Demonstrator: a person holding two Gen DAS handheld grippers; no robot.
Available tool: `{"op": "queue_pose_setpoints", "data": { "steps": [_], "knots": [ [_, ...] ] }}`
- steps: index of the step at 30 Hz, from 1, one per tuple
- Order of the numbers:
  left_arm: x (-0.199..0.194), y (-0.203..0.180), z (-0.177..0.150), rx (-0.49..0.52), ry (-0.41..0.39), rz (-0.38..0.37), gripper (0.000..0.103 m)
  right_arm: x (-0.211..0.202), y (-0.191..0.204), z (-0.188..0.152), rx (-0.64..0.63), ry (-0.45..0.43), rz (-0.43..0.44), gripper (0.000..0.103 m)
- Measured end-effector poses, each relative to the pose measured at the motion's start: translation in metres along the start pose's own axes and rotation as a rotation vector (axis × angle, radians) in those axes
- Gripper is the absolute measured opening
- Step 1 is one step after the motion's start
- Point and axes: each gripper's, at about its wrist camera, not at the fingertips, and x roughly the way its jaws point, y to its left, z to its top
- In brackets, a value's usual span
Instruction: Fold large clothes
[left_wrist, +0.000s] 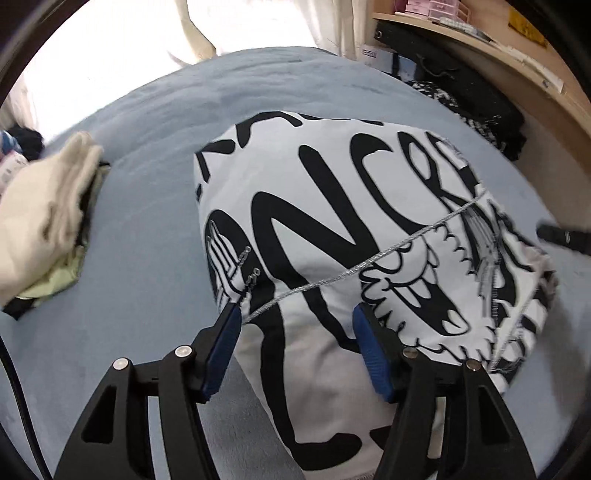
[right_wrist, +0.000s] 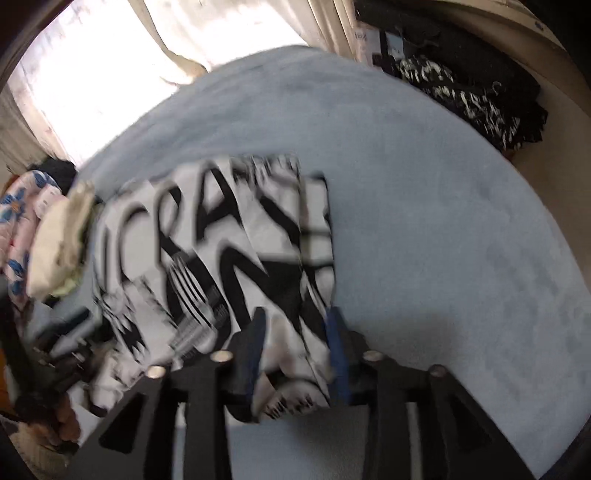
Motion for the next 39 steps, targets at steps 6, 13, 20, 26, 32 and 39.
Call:
{"op": "queue_pose_setpoints", "data": {
  "steps": [6, 13, 20, 26, 32, 39],
  "knots": [
    [-0.013, 0.046, 0.033, -0.157, -0.069, -0.1, 0.061, 0.018, -0.012, 0.057, 0.042, -0.041, 0.111, 0.072],
    [0.028, 0.09, 0.064, -0.321, -0.004, -0.167, 0.061, 0.1, -0.037, 0.087, 0.187, 0.116, 0.248, 0.073],
    [0.045, 0.088, 0.076, -0.318, -0.021, -0.157, 0.061, 0.132, -0.038, 0.081, 0.232, 0.173, 0.36, 0.072],
    [0.043, 0.068, 0.089, -0.245, -0.013, -0.088, 0.061, 0.095, -0.005, 0.077, 0.003, 0.061, 0.168, 0.005],
    [0.078, 0.035, 0.085, -0.123, 0.024, 0.066, 0.061, 0.127, -0.005, 0.06, -0.038, 0.124, -0.032, 0.007],
    [0.042, 0.022, 0.09, -0.061, -0.034, 0.103, 0.058, 0.078, 0.022, 0.07, -0.111, 0.045, -0.181, 0.019]
  ]
}}
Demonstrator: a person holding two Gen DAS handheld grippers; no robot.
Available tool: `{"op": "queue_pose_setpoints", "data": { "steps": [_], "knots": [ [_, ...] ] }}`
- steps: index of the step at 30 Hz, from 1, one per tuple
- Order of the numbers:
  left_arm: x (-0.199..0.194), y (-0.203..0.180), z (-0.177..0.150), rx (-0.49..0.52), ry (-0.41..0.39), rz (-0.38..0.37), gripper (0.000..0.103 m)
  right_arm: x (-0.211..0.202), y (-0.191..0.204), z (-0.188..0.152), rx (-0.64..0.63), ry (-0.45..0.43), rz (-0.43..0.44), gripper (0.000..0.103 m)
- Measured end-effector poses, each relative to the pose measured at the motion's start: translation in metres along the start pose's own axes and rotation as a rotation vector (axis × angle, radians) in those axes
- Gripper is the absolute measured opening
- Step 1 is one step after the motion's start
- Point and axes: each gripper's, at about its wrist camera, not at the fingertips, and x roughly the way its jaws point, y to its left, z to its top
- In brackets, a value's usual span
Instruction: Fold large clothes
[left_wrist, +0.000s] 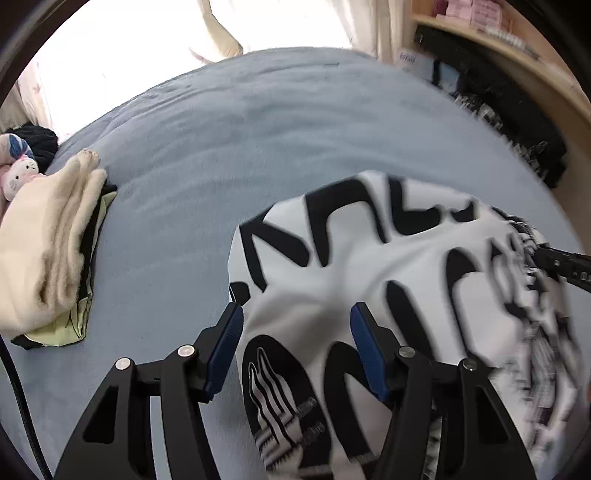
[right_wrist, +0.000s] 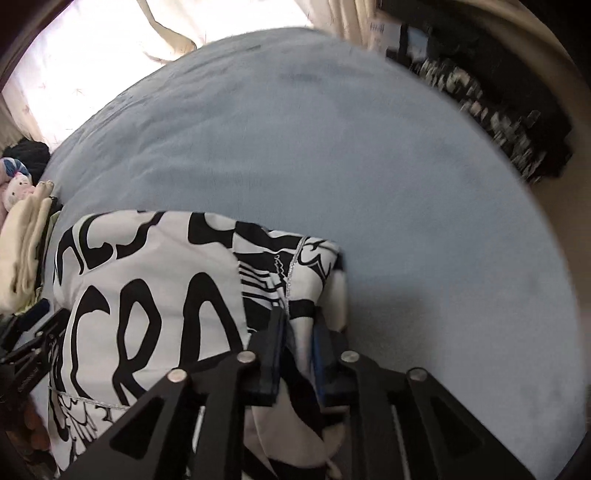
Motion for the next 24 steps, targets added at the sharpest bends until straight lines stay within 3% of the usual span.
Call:
{"op": "queue_pose_setpoints", "data": {
  "steps": [2, 3, 4, 7, 9, 11, 12, 13, 14, 17, 21, 24],
  "knots": [
    [-0.025, 0.004, 0.001, -0.034, -0.068, -0.04, 0.058, -0.028, 0.011, -0.001, -0.02, -0.098, 0.0, 0.02],
    [-0.035, 0.004, 0.001, -0.049, -0.094, -0.07, 0.058, -0.038, 0.019, 0.0, -0.021, -0.134, 0.035, 0.02],
    [-0.039, 0.001, 0.001, -0.06, -0.102, -0.088, 0.058, -0.045, 0.029, 0.002, -0.017, -0.151, 0.123, 0.02],
    [-0.03, -0.009, -0.001, -0.085, -0.062, -0.119, 0.053, -0.033, 0.059, 0.007, 0.008, -0.082, 0.374, 0.02],
    [-0.012, -0.016, -0.008, -0.106, 0.007, -0.142, 0.038, -0.017, 0.076, 0.006, 0.022, -0.053, 0.446, 0.02],
    [0.003, -0.014, -0.019, -0.155, 0.039, -0.173, 0.038, 0.006, 0.088, 0.003, 0.023, 0.005, 0.473, 0.02],
    [0.004, -0.012, -0.022, -0.168, 0.03, -0.183, 0.038, 0.023, 0.091, 0.001, 0.017, 0.049, 0.462, 0.02],
    [0.005, -0.009, -0.025, -0.177, 0.023, -0.185, 0.038, 0.035, 0.091, -0.001, -0.001, 0.064, 0.437, 0.014],
    [0.006, -0.01, -0.028, -0.181, 0.027, -0.187, 0.038, 0.041, 0.087, -0.003, -0.016, 0.066, 0.415, 0.0],
    [0.008, -0.009, -0.034, -0.161, 0.005, -0.186, 0.038, 0.042, 0.056, -0.006, 0.008, 0.037, 0.413, 0.0],
    [0.008, -0.013, -0.039, -0.128, -0.03, -0.147, 0.038, 0.033, 0.007, -0.013, 0.026, -0.011, 0.184, 0.0],
    [0.009, -0.013, -0.042, -0.123, -0.053, -0.133, 0.038, 0.029, -0.027, -0.023, 0.105, 0.004, 0.226, 0.0]
  ]
}}
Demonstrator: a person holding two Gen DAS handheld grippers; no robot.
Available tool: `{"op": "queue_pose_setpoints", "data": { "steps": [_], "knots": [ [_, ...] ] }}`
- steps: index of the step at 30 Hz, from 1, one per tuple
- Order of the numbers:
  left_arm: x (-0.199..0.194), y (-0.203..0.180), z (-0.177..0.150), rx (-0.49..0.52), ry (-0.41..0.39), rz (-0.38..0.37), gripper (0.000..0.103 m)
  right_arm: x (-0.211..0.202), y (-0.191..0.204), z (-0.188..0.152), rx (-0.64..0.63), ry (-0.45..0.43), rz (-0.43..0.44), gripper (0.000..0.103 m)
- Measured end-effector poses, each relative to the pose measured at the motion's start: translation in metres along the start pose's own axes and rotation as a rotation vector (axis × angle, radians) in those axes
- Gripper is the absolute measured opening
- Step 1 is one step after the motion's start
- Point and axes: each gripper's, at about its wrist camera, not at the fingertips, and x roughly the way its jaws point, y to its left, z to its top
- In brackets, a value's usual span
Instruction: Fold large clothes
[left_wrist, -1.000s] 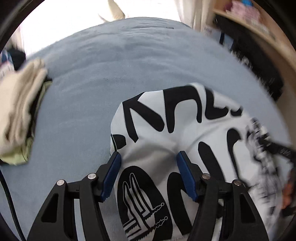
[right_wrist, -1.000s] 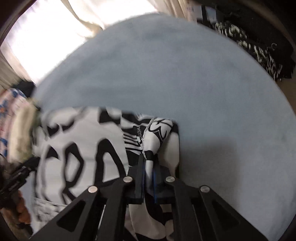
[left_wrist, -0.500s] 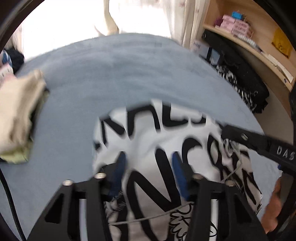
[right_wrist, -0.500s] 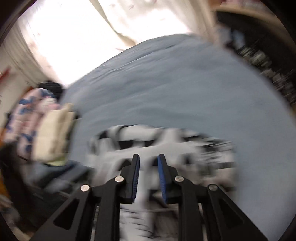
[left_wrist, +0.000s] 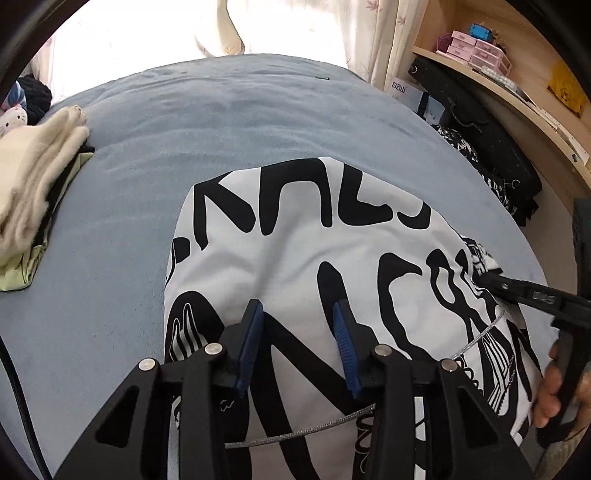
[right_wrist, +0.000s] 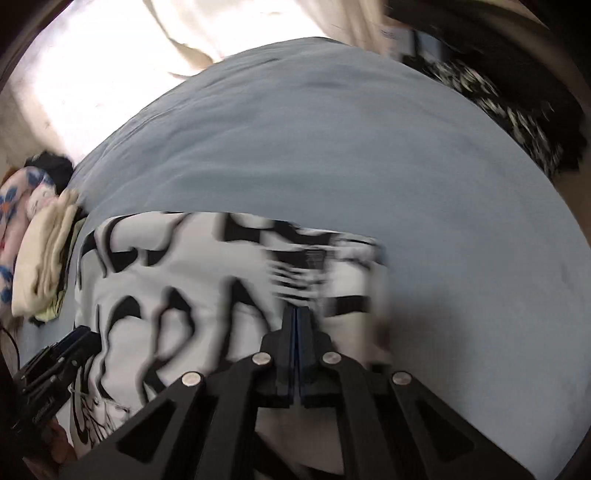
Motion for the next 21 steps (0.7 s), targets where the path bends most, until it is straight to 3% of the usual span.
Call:
{"op": "queue_pose_setpoints", "data": {
  "steps": [2, 6, 14, 16, 19, 21],
  "knots": [
    [-0.003, -0.002, -0.001, 0.009, -0.01, 0.014, 0.038, -0.01, -0.005, -0.005, 0.016, -0.015, 0.023, 0.0],
    [-0.006, -0.001, 0.002, -0.01, -0.004, 0.025, 0.041, -0.021, 0.005, -0.016, -0.015, -0.033, -0.022, 0.003],
    [-0.029, 0.007, 0.002, -0.08, 0.028, 0.04, 0.046, -0.047, 0.014, -0.022, -0.002, -0.041, 0.012, 0.003],
    [-0.045, 0.005, 0.001, -0.073, 0.013, 0.042, 0.046, -0.059, 0.019, -0.023, -0.009, -0.053, 0.015, 0.009],
    [-0.067, 0.001, -0.001, -0.061, -0.002, 0.04, 0.047, -0.081, 0.024, -0.03, -0.017, -0.086, 0.019, 0.028],
    [-0.085, -0.001, -0.004, -0.054, -0.013, 0.043, 0.054, -0.095, 0.027, -0.035, -0.022, -0.108, 0.02, 0.039]
  ]
}}
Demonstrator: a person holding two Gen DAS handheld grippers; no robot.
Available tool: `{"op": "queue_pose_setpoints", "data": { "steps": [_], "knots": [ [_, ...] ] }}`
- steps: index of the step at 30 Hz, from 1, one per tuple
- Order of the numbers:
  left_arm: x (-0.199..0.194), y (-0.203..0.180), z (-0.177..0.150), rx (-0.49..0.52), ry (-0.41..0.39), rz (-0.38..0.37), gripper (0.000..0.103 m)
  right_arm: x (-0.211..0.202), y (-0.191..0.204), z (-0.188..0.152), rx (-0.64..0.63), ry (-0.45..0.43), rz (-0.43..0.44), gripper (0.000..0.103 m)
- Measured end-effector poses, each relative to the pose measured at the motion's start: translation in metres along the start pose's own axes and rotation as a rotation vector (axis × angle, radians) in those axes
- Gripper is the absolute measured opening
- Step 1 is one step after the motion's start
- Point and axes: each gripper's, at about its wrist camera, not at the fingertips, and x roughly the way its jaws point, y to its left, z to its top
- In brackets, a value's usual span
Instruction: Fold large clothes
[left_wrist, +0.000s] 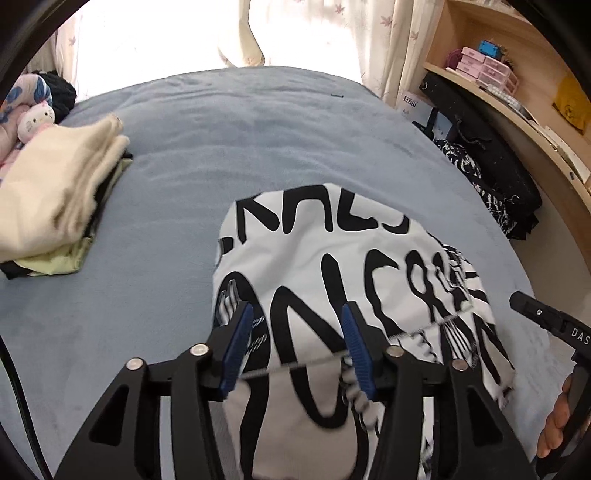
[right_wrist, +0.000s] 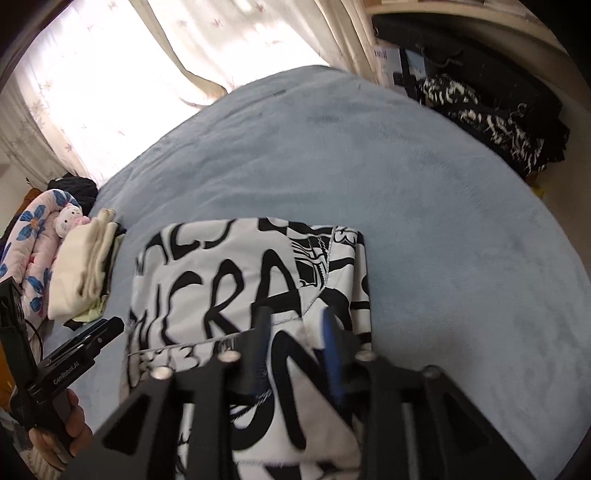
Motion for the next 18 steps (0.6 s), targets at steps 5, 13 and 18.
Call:
{"op": "queue_pose_setpoints", "data": {
  "steps": [5, 13, 18],
  "knots": [
    [-0.047, 0.002, -0.011, 0.017, -0.016, -0.007, 0.064, -0.037, 0.013, -0.01, -0.032, -0.032, 0.011, 0.041],
    [-0.107, 0.014, -0.029, 0.035, -0.078, 0.002, 0.072, -0.088, 0.036, -0.028, -0.107, -0.082, 0.001, 0.066],
    [-0.128, 0.016, -0.034, 0.026, -0.096, -0.064, 0.072, -0.104, 0.046, -0.03, -0.145, -0.082, 0.008, 0.07]
  ]
}}
